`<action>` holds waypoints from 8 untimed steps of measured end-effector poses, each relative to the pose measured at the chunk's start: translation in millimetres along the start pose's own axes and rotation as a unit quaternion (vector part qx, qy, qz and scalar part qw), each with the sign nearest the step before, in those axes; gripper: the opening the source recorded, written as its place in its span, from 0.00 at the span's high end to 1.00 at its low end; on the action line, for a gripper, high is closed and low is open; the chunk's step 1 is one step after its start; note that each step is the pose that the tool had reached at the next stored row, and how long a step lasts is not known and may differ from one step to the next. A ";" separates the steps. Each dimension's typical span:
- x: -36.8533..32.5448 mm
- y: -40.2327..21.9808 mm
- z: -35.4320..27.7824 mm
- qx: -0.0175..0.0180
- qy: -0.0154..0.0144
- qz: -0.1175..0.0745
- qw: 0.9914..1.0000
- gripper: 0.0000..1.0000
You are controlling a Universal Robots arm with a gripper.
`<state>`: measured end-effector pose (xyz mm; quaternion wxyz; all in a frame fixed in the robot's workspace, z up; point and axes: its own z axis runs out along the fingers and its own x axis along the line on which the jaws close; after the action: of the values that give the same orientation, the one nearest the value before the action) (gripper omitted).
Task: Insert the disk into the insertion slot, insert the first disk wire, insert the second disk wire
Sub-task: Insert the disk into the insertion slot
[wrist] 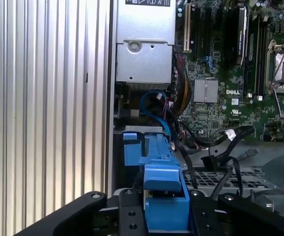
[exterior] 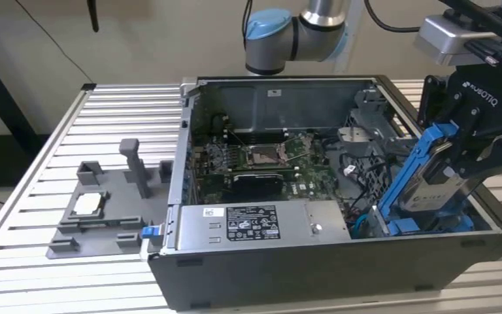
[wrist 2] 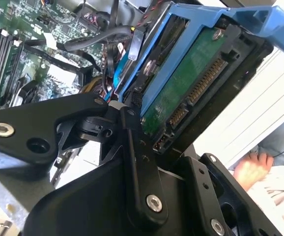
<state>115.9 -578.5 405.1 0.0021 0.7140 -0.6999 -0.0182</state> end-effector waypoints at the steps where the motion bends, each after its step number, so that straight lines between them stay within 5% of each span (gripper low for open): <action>1: 0.0 0.0 0.6 0.000 0.000 0.000 1.000 0.67; 8: 0.1 0.5 6.0 0.000 -0.001 -0.001 1.000 0.67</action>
<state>115.2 -578.6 399.2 0.0012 0.7145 -0.6994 -0.0190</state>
